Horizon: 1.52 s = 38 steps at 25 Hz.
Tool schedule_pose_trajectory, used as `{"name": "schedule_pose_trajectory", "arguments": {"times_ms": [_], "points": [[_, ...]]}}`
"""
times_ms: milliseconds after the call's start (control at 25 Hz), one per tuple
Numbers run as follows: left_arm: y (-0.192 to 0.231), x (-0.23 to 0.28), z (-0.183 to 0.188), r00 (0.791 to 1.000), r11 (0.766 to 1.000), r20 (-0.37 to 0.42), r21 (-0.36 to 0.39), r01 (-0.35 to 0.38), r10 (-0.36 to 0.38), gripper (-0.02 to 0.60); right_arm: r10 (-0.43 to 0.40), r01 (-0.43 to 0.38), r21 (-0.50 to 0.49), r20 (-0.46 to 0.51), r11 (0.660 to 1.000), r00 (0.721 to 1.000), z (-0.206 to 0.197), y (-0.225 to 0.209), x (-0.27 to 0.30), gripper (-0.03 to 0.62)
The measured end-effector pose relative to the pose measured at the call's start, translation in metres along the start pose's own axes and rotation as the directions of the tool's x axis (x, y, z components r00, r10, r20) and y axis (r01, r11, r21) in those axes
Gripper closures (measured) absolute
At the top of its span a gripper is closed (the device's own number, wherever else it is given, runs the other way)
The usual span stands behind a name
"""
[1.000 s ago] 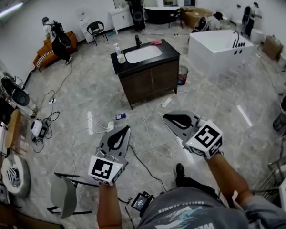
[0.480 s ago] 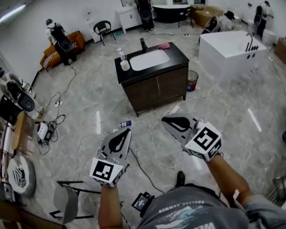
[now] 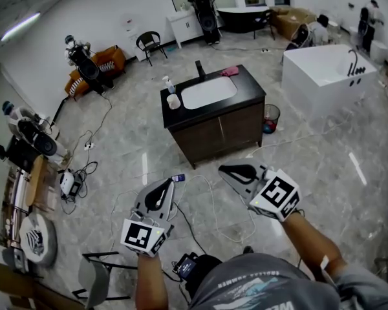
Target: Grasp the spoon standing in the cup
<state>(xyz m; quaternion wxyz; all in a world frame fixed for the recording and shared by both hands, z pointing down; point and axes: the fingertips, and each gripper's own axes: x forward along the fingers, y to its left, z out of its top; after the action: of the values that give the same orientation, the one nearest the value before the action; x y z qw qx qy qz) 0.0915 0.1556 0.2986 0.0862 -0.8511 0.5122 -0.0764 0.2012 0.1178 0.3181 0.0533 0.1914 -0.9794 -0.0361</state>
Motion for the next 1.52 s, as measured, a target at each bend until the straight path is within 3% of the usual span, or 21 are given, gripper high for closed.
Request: {"name": "schedule_pose_trajectory", "arguments": {"times_ms": [320, 560, 1120, 1320, 1520], "points": [[0.043, 0.045, -0.019, 1.000, 1.000, -0.011, -0.022, -0.006, 0.006, 0.580, -0.011, 0.011, 0.019, -0.021, 1.000, 1.000, -0.018, -0.050, 0.032, 0.560], [0.098, 0.092, -0.034, 0.999, 0.999, 0.031, -0.034, 0.024, -0.023, 0.580, -0.050, 0.051, 0.005, -0.035, 0.999, 0.998, -0.021, -0.096, 0.073, 0.560], [0.281, 0.190, -0.071, 0.989, 0.991, 0.061, -0.022, 0.134, -0.133, 0.580, -0.145, 0.149, 0.042, -0.074, 0.988, 0.987, -0.020, -0.200, 0.255, 0.560], [0.328, 0.214, -0.088, 0.982, 0.984, 0.064, -0.021, 0.177, -0.175, 0.580, -0.193, 0.198, 0.047, -0.102, 0.979, 0.976, -0.019, -0.230, 0.300, 0.560], [0.357, 0.223, -0.091, 0.982, 0.983, 0.079, -0.039, 0.178, -0.174, 0.580, -0.183, 0.188, 0.037, -0.112, 0.981, 0.977, -0.012, -0.244, 0.336, 0.560]]}}
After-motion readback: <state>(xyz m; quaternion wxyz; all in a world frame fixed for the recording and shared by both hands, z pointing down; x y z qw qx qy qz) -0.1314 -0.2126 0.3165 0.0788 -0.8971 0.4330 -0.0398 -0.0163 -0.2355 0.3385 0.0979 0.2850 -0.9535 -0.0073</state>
